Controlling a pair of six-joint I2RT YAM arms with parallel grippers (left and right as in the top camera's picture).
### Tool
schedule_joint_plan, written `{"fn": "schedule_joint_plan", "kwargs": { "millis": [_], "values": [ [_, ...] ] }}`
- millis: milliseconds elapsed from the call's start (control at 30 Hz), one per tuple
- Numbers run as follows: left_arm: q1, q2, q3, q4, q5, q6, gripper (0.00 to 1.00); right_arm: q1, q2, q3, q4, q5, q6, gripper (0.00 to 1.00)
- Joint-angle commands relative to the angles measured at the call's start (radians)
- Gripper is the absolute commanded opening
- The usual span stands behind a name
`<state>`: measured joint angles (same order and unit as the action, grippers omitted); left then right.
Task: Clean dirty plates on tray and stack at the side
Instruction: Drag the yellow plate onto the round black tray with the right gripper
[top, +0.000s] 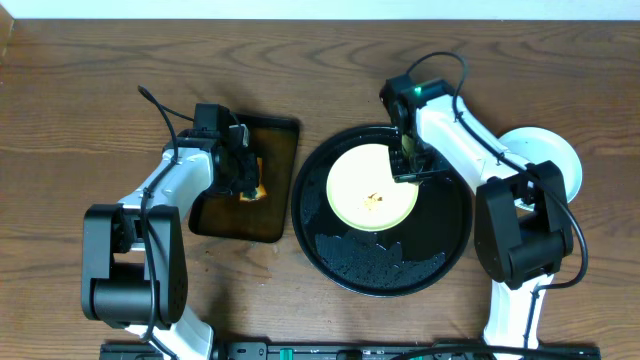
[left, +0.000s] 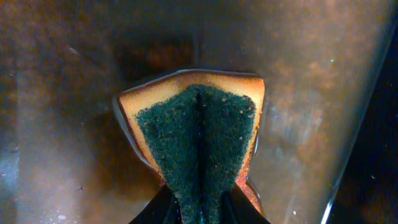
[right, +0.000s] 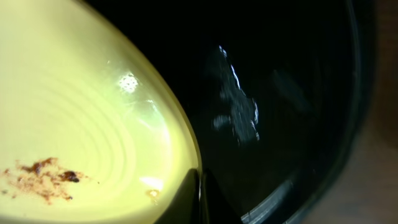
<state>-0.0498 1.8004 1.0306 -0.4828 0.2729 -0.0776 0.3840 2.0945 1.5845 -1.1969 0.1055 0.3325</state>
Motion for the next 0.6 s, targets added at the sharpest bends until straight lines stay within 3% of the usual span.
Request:
{"fn": "schedule_joint_plan", "kwargs": {
  "millis": [0, 267, 567],
  "values": [
    [-0.001, -0.011, -0.019, -0.016, 0.004, 0.005, 0.20, -0.010, -0.014, -0.051, 0.062, 0.009, 0.005, 0.01],
    [-0.001, -0.011, -0.019, -0.017, 0.004, 0.006, 0.20, -0.024, -0.014, -0.121, 0.206, -0.009, 0.027, 0.01],
    [-0.001, -0.011, -0.019, -0.017, 0.004, 0.006, 0.20, -0.047, -0.015, -0.124, 0.238, -0.086, 0.019, 0.01]
  ]
}}
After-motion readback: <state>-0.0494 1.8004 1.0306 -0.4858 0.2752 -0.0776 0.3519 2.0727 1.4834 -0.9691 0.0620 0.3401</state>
